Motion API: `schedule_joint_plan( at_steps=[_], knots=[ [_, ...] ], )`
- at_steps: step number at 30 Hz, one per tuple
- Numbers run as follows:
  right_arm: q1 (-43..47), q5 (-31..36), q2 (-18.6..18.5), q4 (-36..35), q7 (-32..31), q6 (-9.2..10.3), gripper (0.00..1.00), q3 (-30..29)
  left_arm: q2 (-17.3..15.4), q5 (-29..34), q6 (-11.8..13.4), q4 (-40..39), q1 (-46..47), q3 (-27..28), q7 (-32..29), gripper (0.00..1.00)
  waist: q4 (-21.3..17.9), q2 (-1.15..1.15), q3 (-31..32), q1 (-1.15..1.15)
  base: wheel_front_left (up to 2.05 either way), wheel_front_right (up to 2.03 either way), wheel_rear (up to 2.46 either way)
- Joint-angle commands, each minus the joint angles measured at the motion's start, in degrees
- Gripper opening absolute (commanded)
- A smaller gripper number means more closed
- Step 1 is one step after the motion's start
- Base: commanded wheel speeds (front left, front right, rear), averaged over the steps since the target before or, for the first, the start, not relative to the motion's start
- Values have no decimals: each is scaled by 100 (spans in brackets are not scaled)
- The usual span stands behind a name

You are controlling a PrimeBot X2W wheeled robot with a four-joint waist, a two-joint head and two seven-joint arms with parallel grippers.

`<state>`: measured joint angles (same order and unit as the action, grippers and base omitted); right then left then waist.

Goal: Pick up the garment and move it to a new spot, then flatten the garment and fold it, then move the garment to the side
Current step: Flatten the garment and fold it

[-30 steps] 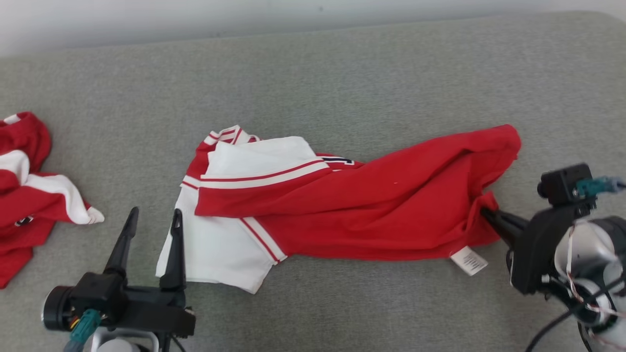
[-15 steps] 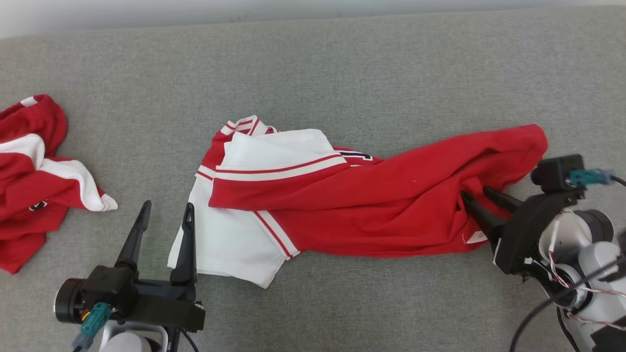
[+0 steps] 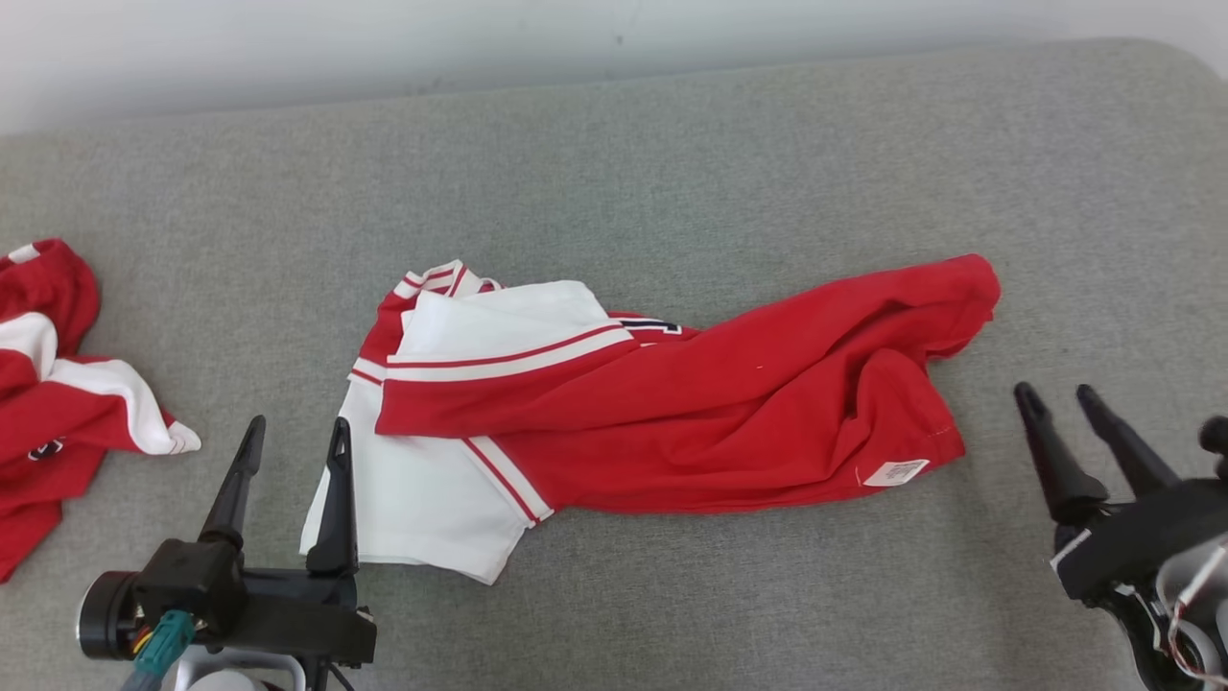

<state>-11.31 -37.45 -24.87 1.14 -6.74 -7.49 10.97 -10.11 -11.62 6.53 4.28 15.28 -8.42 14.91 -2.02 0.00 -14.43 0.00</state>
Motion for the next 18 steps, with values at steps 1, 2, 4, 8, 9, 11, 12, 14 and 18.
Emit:
schedule_joint_plan(
  at_steps=[1,2,4,8,9,11,12,14,18],
  knots=[
    [61,64,44,-51,98,0,100,-37,-35,24,19,0,-85,22,15,100,-46,0,63,0,0,0,0],
    [111,180,101,-126,239,0,100,-126,-43,34,56,-10,-101,36,15,100,-58,0,86,0,0,0,0],
    [164,393,240,-265,555,0,100,-279,-52,46,121,-46,-140,68,3,100,-88,0,141,0,0,0,0],
    [224,949,394,-510,1169,0,100,-235,-47,54,235,-164,-260,91,-70,100,-116,0,273,0,0,0,0],
    [246,1040,422,-532,1269,0,100,-196,-44,55,269,-191,-292,93,-87,100,-113,0,306,0,0,0,0],
    [299,1295,457,-544,1437,0,100,-107,-55,43,290,-244,-358,99,-111,100,-101,0,370,0,0,0,0],
    [306,1388,472,-543,1498,0,100,-57,-56,43,320,-271,-399,98,-133,100,-94,0,403,0,0,0,0],
    [359,1553,497,-540,1617,0,100,43,-62,47,334,-327,-475,83,-162,100,-73,0,471,0,0,0,0],
    [494,1801,539,-525,1798,0,100,162,-77,37,384,-376,-629,74,-218,100,-18,0,614,0,0,0,0]
  ],
)
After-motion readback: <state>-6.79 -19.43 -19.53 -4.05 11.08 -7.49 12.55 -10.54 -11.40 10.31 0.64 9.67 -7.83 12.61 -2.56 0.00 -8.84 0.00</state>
